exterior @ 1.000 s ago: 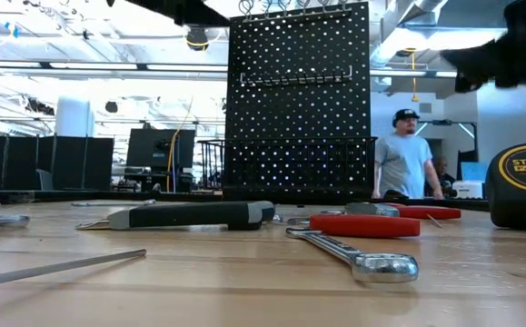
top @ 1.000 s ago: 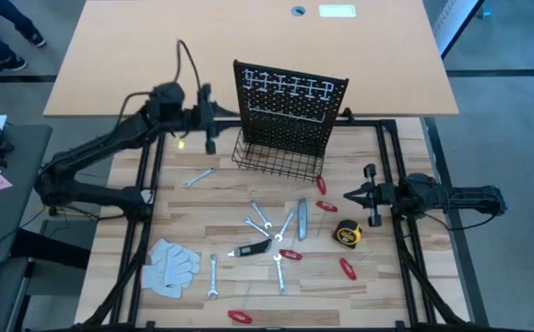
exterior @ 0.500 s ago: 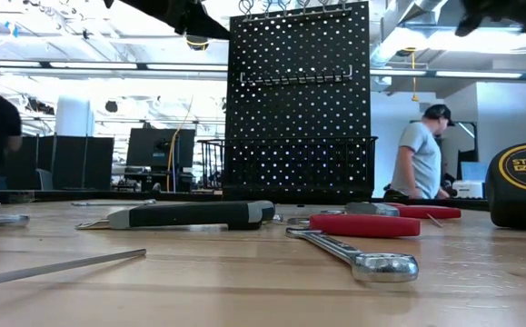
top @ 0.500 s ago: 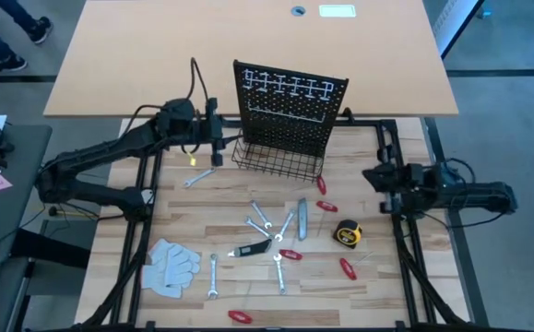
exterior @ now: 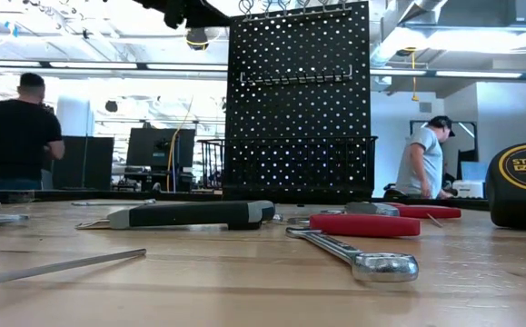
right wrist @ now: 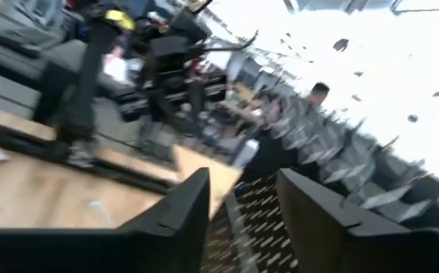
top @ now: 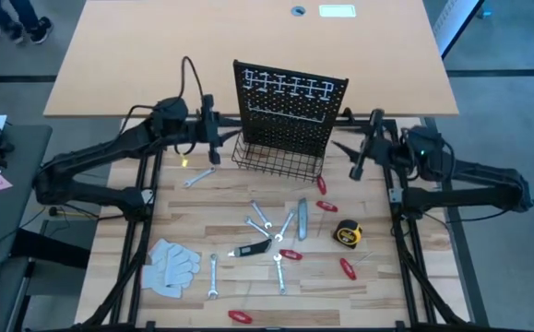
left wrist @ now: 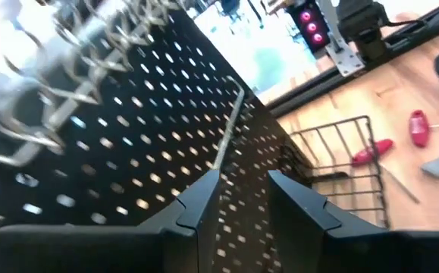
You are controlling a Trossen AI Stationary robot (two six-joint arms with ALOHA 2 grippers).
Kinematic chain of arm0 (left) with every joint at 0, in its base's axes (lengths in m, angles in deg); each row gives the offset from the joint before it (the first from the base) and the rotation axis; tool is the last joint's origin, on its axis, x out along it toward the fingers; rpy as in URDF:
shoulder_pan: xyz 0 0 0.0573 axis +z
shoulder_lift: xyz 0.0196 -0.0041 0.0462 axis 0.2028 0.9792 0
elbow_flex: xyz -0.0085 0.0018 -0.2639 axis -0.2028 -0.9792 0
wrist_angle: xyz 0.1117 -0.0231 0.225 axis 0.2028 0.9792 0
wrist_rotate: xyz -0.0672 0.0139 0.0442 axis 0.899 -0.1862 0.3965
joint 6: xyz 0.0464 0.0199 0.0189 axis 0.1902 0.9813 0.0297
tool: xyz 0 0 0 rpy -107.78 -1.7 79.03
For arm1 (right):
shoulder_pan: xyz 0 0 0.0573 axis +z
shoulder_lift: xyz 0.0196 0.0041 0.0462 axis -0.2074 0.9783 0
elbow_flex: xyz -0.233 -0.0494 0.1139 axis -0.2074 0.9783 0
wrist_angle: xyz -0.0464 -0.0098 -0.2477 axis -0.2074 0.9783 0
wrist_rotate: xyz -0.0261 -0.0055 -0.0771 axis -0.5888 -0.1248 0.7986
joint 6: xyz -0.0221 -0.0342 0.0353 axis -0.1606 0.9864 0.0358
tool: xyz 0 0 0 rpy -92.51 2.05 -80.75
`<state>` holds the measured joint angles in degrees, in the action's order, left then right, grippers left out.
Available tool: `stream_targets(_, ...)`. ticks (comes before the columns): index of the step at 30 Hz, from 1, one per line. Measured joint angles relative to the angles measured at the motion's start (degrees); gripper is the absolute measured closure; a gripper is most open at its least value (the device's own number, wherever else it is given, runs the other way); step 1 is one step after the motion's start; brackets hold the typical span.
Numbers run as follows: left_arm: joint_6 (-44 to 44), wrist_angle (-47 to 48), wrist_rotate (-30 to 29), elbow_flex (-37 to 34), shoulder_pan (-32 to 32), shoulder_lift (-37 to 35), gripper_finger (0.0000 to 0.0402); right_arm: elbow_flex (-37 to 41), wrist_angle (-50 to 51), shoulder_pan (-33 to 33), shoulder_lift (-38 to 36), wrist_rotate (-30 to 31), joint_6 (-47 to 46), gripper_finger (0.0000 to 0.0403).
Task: Hang tools onto peg board
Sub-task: Hang the hook on the pegboard
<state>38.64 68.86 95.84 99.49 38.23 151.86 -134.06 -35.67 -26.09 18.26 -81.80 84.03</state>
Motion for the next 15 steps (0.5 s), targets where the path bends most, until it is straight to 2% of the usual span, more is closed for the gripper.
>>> stream_targets(6,3.91,-6.76,-0.56,0.0,1.15,-1.59,0.0296,-7.83,1.26,-3.67,5.59,-0.02,8.22,0.0201)
stream_targets(11,4.87,-12.53,-0.55,0.0,3.38,-1.46,0.0296,-13.69,8.26,-7.1,11.74,0.0,11.41,0.0212)
stream_targets(15,4.8,-12.33,-0.56,0.0,4.77,-1.35,0.0296,-16.41,9.1,-8.73,14.07,-0.04,11.64,0.0233)
